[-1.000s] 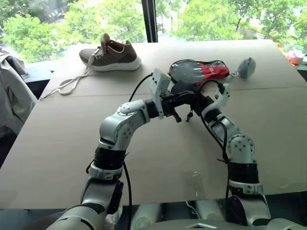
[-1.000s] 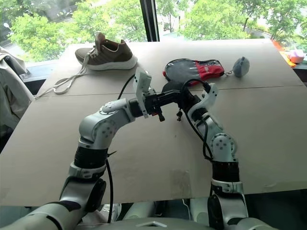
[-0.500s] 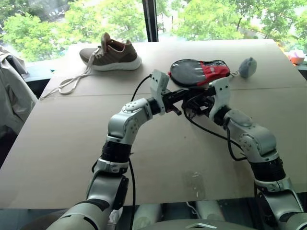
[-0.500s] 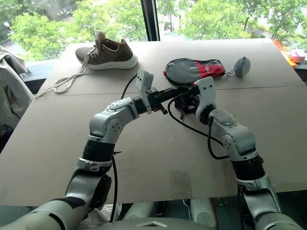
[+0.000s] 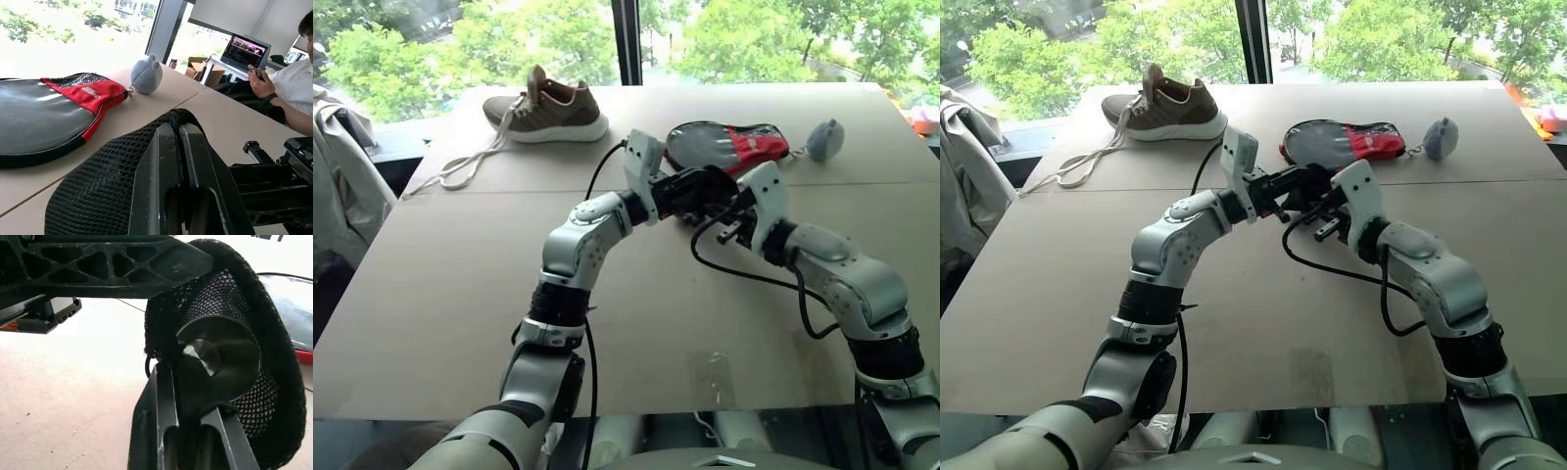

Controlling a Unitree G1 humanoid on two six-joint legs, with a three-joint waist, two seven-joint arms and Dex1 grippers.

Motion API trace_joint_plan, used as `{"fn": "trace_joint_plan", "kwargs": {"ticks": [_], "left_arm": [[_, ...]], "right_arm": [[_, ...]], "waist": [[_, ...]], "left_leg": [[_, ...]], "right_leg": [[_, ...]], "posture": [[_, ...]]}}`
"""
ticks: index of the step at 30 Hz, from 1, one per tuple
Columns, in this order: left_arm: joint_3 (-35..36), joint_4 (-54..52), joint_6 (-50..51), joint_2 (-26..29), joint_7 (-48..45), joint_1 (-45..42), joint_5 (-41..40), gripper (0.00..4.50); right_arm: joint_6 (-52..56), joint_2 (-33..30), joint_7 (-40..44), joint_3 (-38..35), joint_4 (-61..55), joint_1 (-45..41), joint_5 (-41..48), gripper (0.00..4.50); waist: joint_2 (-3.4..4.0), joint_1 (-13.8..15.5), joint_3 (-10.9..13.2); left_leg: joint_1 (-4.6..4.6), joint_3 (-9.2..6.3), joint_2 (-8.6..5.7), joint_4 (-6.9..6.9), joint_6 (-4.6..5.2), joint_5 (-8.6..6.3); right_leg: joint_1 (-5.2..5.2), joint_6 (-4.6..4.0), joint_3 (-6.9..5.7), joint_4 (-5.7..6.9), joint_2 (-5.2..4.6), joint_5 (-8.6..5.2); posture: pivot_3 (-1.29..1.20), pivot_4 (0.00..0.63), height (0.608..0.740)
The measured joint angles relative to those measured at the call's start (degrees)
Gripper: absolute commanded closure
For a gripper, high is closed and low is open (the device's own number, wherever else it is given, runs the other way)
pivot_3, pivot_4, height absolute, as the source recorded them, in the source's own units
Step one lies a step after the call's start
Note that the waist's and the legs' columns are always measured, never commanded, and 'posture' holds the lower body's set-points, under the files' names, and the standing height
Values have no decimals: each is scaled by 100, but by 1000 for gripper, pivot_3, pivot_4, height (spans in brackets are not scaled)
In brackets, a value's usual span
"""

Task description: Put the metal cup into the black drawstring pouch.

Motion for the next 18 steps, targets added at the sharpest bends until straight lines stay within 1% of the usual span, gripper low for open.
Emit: {"fn": "trace_joint_plan", "kwargs": {"ticks": [2,7,9,10,11,12,13,14,18], "left_arm": [[8,15,-1,-20,12,-31,-2,4500],[211,161,184,-233,131,-197,-218,4500],[346,260,327,-282,216,-317,-334,4500],[444,281,450,-331,257,-385,-417,4500],[473,282,531,-350,274,-414,-485,4500],[491,285,613,-365,291,-433,-532,4500],[507,297,684,-381,311,-460,-575,4500],[530,341,798,-412,355,-524,-619,4500],[724,516,986,-474,526,-787,-732,4500]], "right_arm": [[130,1,66,-221,-178,106,226,4490],[571,-134,417,-839,-987,623,1223,4490],[747,-217,442,-854,-1178,861,1414,4490],[862,-248,429,-852,-1190,1016,1483,3932],[936,-266,426,-852,-1189,1106,1533,3591],[950,-258,424,-857,-1190,1150,1596,3109],[949,-218,414,-870,-1194,1175,1648,2865],[931,-101,370,-892,-1205,1185,1715,2307],[910,-33,151,-893,-1304,1230,1746,2307]], "waist": [[0,5,0],[0,25,0],[-1,34,0],[-1,34,0],[-1,32,0],[0,29,0],[-1,27,0],[-1,27,0],[-2,39,0]], "left_leg": [[-12,-2,0,6,0,0],[-31,-10,0,25,2,-1],[-33,-13,0,34,3,-2],[-34,-13,0,39,3,-2],[-34,-12,0,41,3,-2],[-34,-12,0,42,3,-2],[-35,-12,0,42,3,-2],[-34,-13,0,43,3,-2],[-36,-14,-1,49,3,-2]], "right_leg": [[-8,0,-3,0,0,0],[-13,1,-14,-1,0,1],[-12,2,-18,1,0,1],[-12,4,-19,4,0,3],[-11,8,-18,5,0,4],[-11,10,-18,5,0,6],[-11,11,-18,5,1,6],[-11,12,-19,5,1,7],[-9,16,-20,5,0,10]], "posture": [[0,150,740],[0,150,740],[0,150,740],[0,150,740],[0,150,740],[0,150,740],[0,150,740],[0,150,740],[0,150,740]]}}
